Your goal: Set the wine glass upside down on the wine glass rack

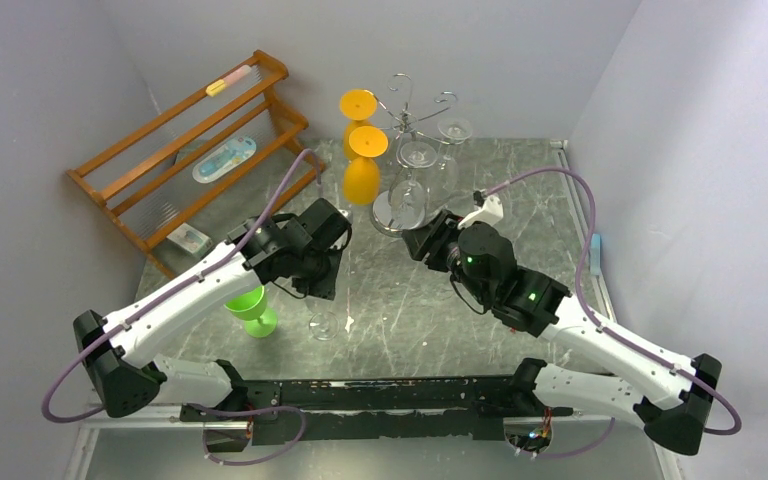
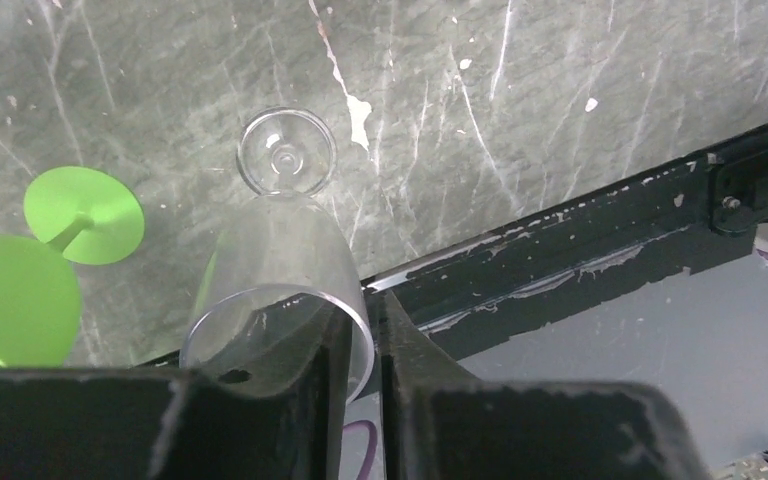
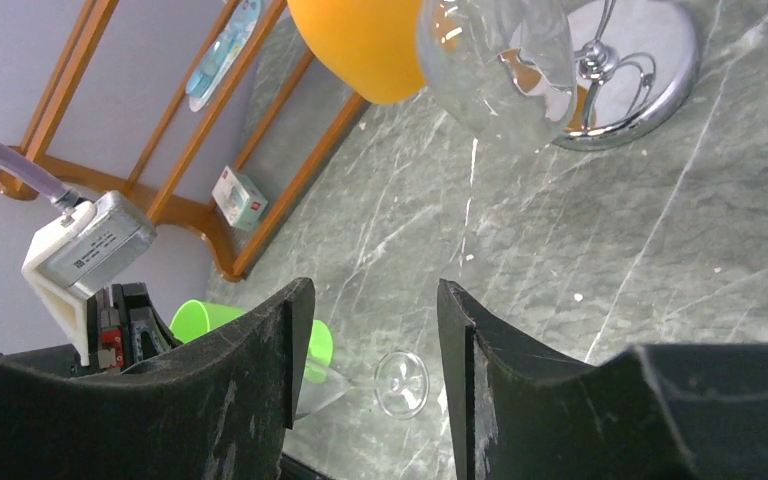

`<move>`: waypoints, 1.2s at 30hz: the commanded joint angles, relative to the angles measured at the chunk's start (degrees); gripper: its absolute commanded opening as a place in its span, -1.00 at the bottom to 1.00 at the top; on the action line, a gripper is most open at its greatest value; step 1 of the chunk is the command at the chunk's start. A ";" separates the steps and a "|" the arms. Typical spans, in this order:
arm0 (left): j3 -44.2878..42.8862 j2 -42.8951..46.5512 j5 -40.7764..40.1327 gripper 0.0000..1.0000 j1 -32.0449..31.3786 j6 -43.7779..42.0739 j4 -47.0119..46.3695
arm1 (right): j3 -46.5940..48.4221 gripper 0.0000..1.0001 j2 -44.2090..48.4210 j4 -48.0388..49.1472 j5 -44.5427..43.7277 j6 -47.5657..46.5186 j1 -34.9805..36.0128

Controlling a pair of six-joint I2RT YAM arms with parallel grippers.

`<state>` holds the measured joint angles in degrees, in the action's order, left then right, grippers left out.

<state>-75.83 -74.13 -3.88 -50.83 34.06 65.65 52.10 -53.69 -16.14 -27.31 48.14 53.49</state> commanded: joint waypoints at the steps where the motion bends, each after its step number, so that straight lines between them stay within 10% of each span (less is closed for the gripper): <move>1: -3.12 -1.44 -3.31 -0.70 -1.46 0.05 1.82 | -1.31 0.04 0.40 -0.86 3.25 4.73 -1.53; 13: -7.81 -1.43 0.99 -0.90 -5.64 0.19 -11.48 | -6.65 -0.03 1.26 -4.28 12.58 25.04 -6.95; 36: 21.14 13.41 -2.92 -0.90 -7.62 -1.62 -51.98 | -13.82 0.09 -4.06 -6.96 18.43 58.60 -11.70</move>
<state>-56.88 -63.55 -4.99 -57.93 34.68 23.68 38.57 -56.07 -21.28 -9.04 100.77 42.15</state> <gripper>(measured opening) 0.090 0.543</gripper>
